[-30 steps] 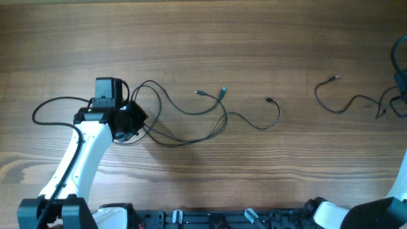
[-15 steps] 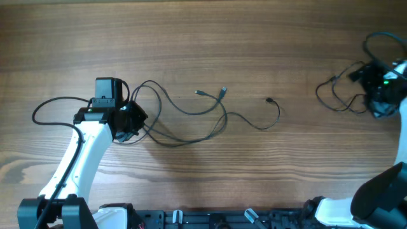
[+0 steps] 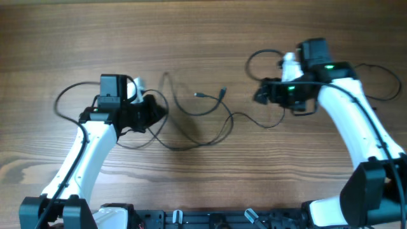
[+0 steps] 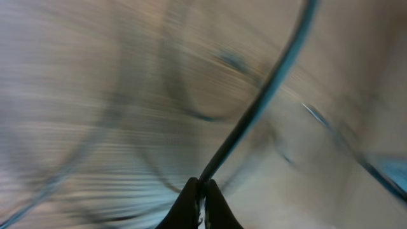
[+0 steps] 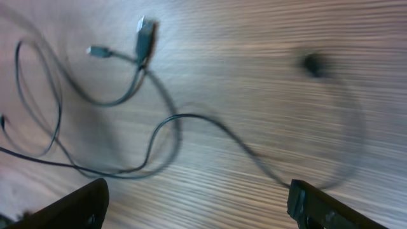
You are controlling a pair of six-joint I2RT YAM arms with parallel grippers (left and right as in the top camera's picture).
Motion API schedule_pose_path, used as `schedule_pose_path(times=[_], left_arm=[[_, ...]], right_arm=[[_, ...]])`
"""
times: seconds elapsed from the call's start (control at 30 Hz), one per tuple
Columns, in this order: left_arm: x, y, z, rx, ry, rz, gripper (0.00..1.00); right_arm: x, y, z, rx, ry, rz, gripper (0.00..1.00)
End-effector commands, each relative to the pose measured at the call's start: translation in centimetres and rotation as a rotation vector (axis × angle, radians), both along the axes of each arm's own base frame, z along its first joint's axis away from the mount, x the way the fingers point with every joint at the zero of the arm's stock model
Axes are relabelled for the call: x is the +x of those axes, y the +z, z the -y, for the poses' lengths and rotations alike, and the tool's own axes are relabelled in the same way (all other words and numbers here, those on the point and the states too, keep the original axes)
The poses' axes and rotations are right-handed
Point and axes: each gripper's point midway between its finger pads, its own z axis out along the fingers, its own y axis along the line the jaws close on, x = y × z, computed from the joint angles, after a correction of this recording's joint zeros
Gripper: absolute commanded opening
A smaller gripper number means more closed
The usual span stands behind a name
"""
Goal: Untangle cables
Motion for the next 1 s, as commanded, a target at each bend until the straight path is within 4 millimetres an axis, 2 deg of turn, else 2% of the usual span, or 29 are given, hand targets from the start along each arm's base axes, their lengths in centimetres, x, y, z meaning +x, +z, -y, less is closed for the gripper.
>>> schedule_pose_path(times=[0.0,0.1,0.2,0.27,0.37,0.43,0.5,0.67,0.8,0.87,0.97], left_arm=[[-1.5,3.7,5.0,-0.229,-0.268,0.13,0.04],[-1.4,4.1,5.8,-0.235,-0.29,0.157,0.04],[-0.3,4.9,6.3,-0.26,-0.259,0.179,0.04],[0.1,5.2,6.3,-0.269,-0.247,0.189,0.04],[0.3,5.4,6.3,-0.275,-0.238,0.192,0.04],[0.3,5.4,6.4,-0.279,-0.232,0.184,0.04],[0.4,5.5,6.4,-0.286,-0.221,0.176,0.04],[0.5,6.8,7.0,-0.373,-0.195,0.136,0.04],[0.1,8.1,7.6,-0.461,-0.197,0.093,0.04],[-0.1,8.3,7.8,-0.481,-0.204,0.078,0.04],[-0.4,8.5,7.9,-0.493,-0.216,0.075,0.04]], right_arm=[[-1.0,-1.2,-3.3,0.012,0.101,-0.018,0.93],[-2.0,-1.5,-6.0,0.01,0.259,0.014,0.93],[-5.0,-0.8,-10.8,0.137,0.603,0.089,0.95],[-6.3,-0.1,-12.4,0.202,0.723,0.125,0.96],[-7.4,0.7,-13.9,0.28,0.809,0.154,0.96],[-7.8,1.1,-14.7,0.319,0.827,0.163,0.89],[-8.0,1.4,-15.3,0.34,0.834,0.17,0.77],[-8.6,1.8,-16.1,0.373,0.857,0.172,0.75],[-8.4,1.9,-16.6,0.38,0.854,0.189,0.52],[-8.0,2.1,-16.8,0.384,0.827,0.189,0.48],[-7.7,2.2,-17.0,0.386,0.827,0.206,0.22]])
